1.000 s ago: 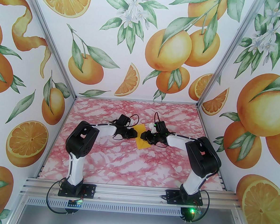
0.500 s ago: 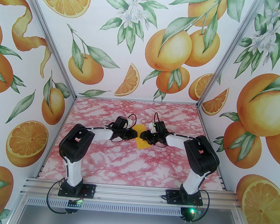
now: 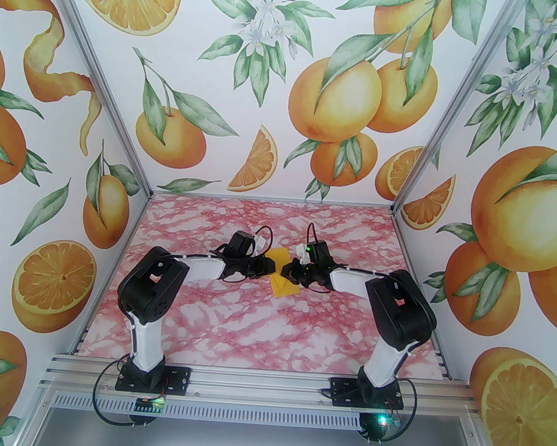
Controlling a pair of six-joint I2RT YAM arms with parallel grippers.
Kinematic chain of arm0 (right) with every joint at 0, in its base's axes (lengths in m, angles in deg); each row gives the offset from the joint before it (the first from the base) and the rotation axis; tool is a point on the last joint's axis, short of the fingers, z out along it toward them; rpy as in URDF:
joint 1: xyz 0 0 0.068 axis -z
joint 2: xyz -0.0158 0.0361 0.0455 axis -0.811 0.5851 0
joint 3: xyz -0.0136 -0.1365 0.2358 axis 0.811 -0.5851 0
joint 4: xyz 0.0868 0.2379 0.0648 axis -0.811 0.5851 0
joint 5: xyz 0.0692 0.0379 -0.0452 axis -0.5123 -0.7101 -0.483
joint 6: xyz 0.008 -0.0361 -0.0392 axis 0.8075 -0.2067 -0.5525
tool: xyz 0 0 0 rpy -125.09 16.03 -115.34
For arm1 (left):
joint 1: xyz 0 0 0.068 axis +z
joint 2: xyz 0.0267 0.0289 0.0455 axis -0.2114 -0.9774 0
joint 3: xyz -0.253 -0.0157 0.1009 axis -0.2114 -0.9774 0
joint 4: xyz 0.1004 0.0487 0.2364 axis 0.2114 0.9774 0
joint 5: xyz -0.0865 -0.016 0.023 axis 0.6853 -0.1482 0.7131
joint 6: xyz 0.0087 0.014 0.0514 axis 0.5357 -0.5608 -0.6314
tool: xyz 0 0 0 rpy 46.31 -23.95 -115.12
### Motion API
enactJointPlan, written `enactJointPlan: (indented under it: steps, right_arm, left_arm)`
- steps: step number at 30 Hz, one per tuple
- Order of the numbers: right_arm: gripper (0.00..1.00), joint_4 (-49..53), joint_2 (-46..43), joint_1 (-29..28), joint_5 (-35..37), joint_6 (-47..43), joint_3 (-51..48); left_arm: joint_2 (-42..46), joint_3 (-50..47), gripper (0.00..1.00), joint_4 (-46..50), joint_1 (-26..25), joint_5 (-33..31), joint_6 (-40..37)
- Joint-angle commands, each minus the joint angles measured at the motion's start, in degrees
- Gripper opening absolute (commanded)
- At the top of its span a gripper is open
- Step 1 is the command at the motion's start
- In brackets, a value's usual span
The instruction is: Fold a paper plane with a square sheet of paper (fold left side to right side)
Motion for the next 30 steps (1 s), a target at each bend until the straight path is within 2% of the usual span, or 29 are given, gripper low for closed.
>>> enactJointPlan:
  steps: [1,5,8,12,21,30]
  right_arm:
    - [0.04,-0.64,0.43,0.07,-0.18,-0.26,-0.35]
    - [0.04,-0.62,0.52,0.13,-0.17,-0.18,-0.29]
    - [0.04,-0.62,0.39,0.15,-0.08,-0.18,-0.29]
    - [0.04,-0.79,0.11,0.15,0.22,-0.01,-0.53]
    - [0.03,-1.72,0.31,0.15,0.01,0.53,-0.99]
    - [0.03,-0.71,0.05,0.24,-0.26,-0.09,-0.77]
  left_arm:
    - [-1.30,-0.24,0.26,-1.12,-0.47,1.15,0.31]
    - [-0.42,-1.04,0.29,0.60,-0.47,-0.77,-0.38]
    - [1.04,-1.90,0.35,1.12,-0.48,-2.55,-0.19]
    - [2.24,-3.41,0.35,-0.62,-0.81,-3.93,1.68]
    - [2.78,-9.14,0.32,-14.92,-3.28,-6.93,11.44]
    - [3.66,-11.43,0.30,-18.87,-4.20,-9.29,14.34]
